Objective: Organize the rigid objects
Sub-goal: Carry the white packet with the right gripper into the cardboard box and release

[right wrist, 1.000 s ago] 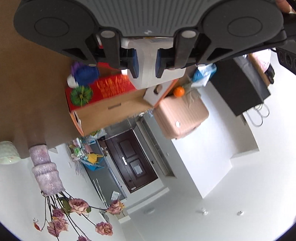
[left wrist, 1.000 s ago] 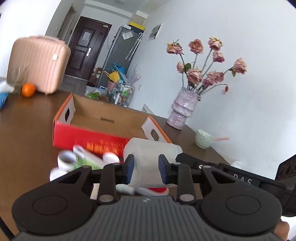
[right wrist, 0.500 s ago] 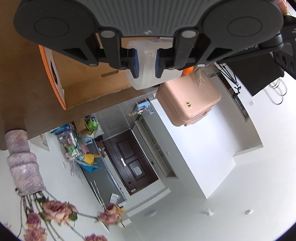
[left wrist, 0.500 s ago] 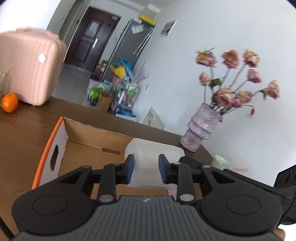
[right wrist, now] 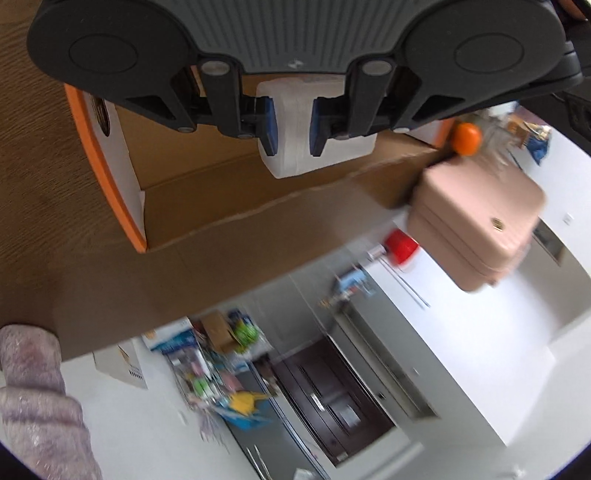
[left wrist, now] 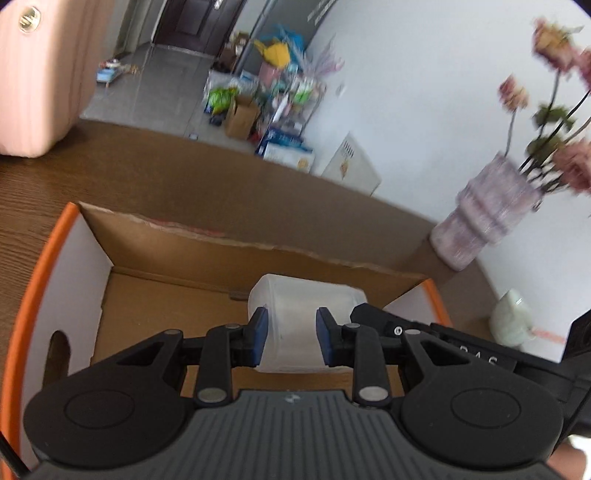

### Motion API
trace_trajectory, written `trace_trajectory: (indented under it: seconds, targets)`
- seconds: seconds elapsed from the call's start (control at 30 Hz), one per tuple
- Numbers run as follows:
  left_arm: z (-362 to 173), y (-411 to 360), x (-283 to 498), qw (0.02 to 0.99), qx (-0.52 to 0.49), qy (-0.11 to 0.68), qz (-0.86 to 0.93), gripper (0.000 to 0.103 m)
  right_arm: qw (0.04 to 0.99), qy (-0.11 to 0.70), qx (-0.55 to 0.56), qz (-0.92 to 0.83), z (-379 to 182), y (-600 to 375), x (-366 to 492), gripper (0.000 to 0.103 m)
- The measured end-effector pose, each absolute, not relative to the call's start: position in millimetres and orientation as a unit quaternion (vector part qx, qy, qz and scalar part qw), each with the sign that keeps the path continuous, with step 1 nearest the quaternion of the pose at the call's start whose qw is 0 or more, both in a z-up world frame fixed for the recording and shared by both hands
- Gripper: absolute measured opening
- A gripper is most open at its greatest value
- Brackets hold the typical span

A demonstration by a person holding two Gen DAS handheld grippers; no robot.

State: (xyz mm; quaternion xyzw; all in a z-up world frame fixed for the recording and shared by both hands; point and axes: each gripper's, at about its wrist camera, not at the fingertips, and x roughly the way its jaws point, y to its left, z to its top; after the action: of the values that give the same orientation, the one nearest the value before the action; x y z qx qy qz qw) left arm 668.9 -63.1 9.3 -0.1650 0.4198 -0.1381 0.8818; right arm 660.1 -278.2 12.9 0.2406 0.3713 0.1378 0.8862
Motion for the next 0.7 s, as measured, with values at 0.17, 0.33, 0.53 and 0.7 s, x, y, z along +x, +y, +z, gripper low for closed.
trace_trajectory:
  seconds: [0.17,0.33,0.53,0.7]
  targets:
    - [-8,-64,680,0.873,-0.154,0.443,-0.133,0.034,0.881,0.401,0.22,0.125,-4,-268,680,0.02]
    - [5,-63,672,0.88,-0.138,0.438,-0.122,0.04,0.889,0.39,0.208,0.119,3,-264,676,0.02]
    - [39,-47,633,0.899,-0.102,0.416,-0.091,0.042,0.902,0.377,0.178,0.114,32,-280,651,0.026]
    - [66,-23,570,0.922,-0.033,0.38,-0.065,0.052,0.917,0.363,0.112,0.123,53,-298,590,0.044]
